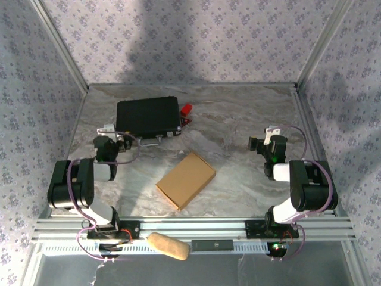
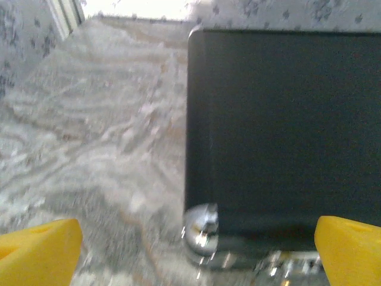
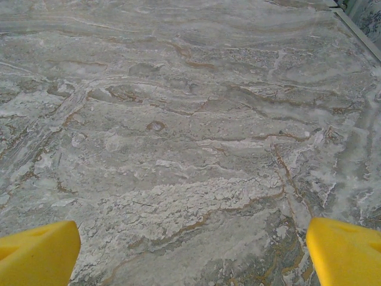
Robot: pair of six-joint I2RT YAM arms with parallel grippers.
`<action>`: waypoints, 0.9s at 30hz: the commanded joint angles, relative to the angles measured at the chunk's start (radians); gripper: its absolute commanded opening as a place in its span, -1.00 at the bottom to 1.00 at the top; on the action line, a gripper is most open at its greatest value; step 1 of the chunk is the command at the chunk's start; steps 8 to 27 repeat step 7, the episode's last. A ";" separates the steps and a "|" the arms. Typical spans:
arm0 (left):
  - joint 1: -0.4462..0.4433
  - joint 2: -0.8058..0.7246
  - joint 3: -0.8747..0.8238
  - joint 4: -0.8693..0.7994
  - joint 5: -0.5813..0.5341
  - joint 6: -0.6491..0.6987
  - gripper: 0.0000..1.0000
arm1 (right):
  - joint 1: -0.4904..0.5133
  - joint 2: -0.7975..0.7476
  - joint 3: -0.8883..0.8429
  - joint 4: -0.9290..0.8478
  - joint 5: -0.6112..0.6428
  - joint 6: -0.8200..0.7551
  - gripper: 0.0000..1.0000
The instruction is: Fold the paper box
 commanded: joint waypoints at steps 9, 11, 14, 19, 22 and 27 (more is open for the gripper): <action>-0.005 -0.010 0.005 -0.044 -0.017 0.010 1.00 | 0.002 0.002 0.016 0.028 0.011 -0.014 0.98; -0.005 -0.010 0.005 -0.044 -0.017 0.010 1.00 | 0.002 0.002 0.016 0.028 0.011 -0.014 0.98; -0.005 -0.010 0.005 -0.044 -0.017 0.010 1.00 | 0.002 0.002 0.016 0.028 0.011 -0.014 0.98; -0.005 -0.010 0.005 -0.044 -0.017 0.010 1.00 | 0.002 0.002 0.016 0.028 0.011 -0.014 0.98; -0.005 -0.010 0.005 -0.044 -0.017 0.010 1.00 | 0.002 0.002 0.016 0.028 0.011 -0.014 0.98; -0.005 -0.010 0.005 -0.044 -0.017 0.010 1.00 | 0.002 0.002 0.016 0.028 0.011 -0.014 0.98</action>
